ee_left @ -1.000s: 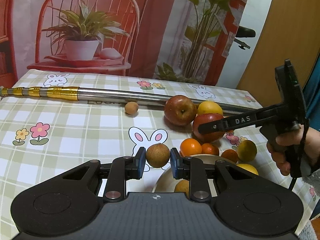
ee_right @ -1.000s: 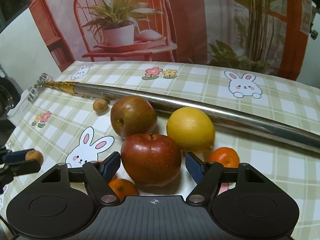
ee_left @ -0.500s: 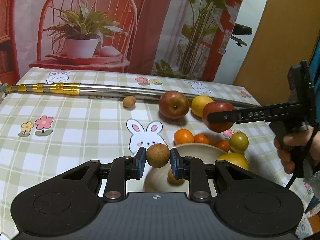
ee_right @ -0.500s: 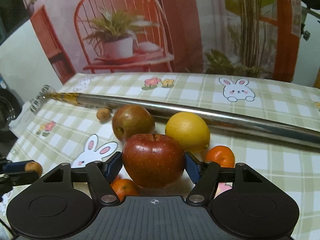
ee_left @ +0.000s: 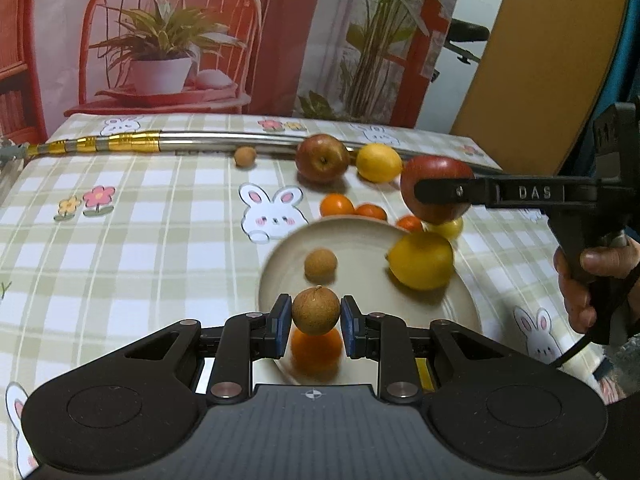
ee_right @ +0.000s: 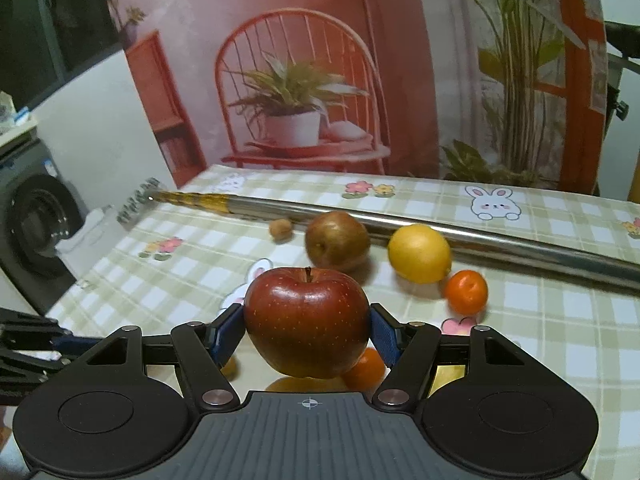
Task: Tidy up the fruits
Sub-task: 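Carry the longan over the plate and open the left tool while the right tool carries the apple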
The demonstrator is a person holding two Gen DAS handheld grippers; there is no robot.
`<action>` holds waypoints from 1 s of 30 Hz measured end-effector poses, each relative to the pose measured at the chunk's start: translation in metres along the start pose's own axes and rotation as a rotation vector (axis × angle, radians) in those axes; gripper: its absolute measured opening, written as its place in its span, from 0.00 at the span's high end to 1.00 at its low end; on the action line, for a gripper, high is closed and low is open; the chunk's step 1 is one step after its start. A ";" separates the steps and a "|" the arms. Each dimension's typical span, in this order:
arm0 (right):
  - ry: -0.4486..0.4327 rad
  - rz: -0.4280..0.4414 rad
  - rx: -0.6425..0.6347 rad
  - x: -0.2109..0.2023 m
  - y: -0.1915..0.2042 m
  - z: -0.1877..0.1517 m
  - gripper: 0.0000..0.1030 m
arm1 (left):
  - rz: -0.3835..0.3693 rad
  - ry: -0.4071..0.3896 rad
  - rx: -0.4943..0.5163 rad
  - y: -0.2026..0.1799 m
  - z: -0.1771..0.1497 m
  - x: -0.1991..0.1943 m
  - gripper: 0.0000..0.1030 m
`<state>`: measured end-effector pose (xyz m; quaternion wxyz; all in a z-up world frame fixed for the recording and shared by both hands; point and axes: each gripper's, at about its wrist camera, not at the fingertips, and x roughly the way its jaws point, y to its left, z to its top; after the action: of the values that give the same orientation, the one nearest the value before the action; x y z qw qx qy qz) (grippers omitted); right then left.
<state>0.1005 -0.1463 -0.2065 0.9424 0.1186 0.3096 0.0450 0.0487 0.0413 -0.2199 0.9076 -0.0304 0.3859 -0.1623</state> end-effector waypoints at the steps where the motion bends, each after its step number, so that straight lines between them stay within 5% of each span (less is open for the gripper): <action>1: -0.008 0.001 0.007 -0.003 0.000 -0.002 0.39 | -0.004 0.007 0.000 -0.002 -0.002 -0.001 0.73; 10: -0.065 -0.030 0.028 -0.025 0.002 -0.019 0.39 | -0.017 0.091 0.009 -0.011 -0.016 0.008 0.73; 30: -0.054 0.011 0.053 -0.030 0.002 -0.030 0.39 | 0.100 0.131 0.105 -0.018 -0.006 0.041 0.73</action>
<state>0.0587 -0.1428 -0.2125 0.9467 0.1464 0.2842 0.0389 0.0668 0.0119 -0.2490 0.8877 0.0472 0.4366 -0.1383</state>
